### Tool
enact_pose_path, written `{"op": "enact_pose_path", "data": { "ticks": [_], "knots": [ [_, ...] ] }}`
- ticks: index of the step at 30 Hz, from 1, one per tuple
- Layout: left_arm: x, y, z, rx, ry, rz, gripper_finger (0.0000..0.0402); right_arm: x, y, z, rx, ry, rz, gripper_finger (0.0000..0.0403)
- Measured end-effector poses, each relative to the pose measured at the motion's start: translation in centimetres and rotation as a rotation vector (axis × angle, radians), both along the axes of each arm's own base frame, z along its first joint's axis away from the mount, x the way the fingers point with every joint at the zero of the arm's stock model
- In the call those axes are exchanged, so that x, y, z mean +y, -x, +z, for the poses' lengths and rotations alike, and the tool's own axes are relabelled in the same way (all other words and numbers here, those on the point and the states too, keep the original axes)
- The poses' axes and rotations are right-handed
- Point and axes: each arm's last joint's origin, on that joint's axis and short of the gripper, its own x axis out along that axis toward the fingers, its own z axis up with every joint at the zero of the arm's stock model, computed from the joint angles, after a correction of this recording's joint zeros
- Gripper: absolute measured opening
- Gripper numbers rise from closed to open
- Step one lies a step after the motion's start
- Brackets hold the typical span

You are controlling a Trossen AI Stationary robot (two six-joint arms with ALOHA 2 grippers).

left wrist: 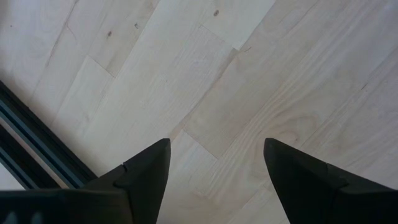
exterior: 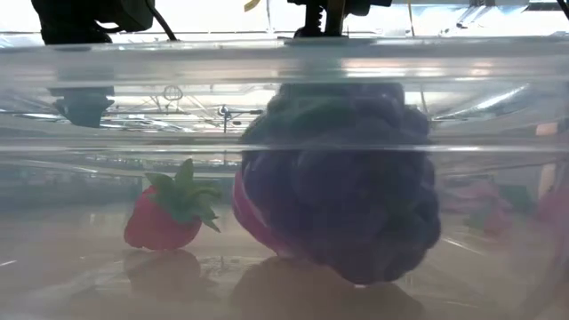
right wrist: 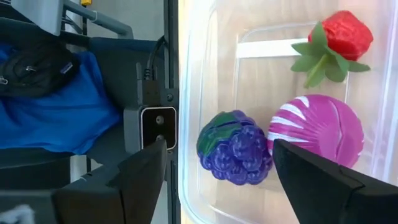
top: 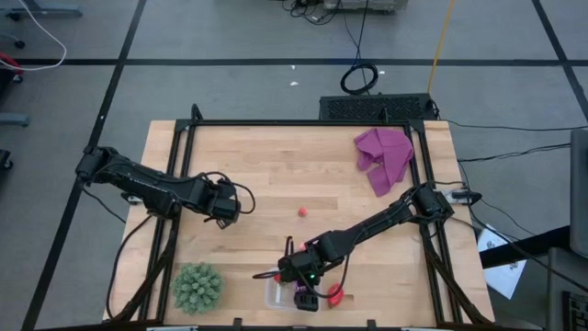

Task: Pick and placing Produce into tupperware
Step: Put the top peach into the transparent bin

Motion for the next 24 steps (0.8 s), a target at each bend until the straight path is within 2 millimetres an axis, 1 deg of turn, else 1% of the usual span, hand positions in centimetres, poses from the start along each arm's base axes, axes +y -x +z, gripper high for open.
{"op": "enact_pose_path", "data": {
  "ticks": [6,14,18,21,24],
  "knots": [
    [0.0,0.0,0.0,0.001,-0.005,-0.007,0.0260,0.0,-0.2,0.1,-0.055,0.016,0.044,0.0282],
    [0.1,0.0,0.1,-0.002,-0.053,-0.025,0.0266,-1.2,-0.6,0.0,-0.076,0.043,0.068,0.0281],
    [0.2,0.0,0.1,0.000,-0.061,-0.034,0.0262,-2.4,-0.6,-0.2,-0.055,0.075,0.086,0.0281],
    [0.2,0.0,0.1,0.000,-0.062,-0.035,0.0263,-3.8,-0.8,-0.4,-0.022,0.090,0.072,0.0281],
    [0.2,0.0,0.1,-0.002,-0.068,-0.035,0.0266,-5.1,-0.9,0.1,-0.016,0.091,0.051,0.0281]
  ]
}}
